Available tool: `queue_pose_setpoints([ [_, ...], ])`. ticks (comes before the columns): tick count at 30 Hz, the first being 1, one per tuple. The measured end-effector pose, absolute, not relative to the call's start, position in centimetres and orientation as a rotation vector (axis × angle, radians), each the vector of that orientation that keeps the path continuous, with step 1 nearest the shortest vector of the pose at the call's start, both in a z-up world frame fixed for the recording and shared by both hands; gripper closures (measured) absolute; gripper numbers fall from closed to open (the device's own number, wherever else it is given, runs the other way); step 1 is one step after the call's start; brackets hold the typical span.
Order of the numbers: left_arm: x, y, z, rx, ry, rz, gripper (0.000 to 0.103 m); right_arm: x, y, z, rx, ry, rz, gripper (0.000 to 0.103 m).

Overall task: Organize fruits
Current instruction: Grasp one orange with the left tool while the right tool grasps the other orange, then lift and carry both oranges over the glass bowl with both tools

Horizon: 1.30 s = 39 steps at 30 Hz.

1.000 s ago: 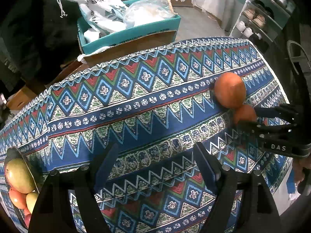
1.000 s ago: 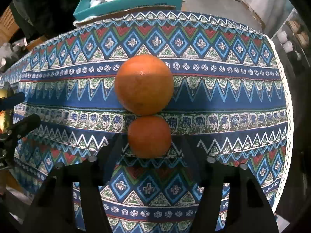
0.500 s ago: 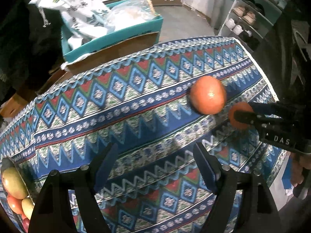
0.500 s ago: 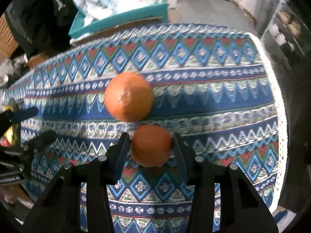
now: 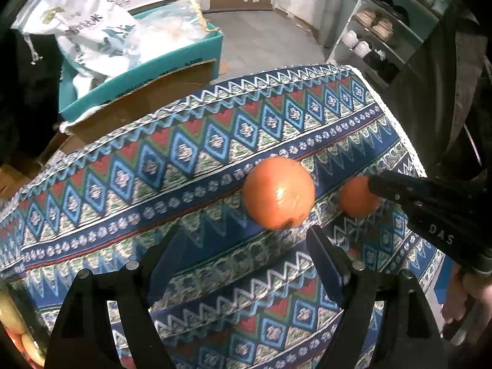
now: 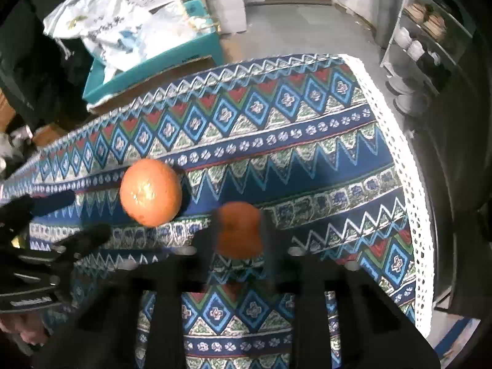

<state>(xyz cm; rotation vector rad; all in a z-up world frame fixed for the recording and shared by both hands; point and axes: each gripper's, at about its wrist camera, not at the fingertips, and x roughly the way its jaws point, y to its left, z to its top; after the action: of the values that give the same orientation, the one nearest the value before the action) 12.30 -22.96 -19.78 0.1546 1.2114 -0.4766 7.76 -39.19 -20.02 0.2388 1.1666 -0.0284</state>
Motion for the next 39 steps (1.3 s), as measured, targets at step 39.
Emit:
queue_pose_setpoints([
  [39,14.4,-26.8,-23.7,0.133,1.233,-0.529,0.037,7.0,-41.4,-24.1,0.303,1.238,-0.054,0.056],
])
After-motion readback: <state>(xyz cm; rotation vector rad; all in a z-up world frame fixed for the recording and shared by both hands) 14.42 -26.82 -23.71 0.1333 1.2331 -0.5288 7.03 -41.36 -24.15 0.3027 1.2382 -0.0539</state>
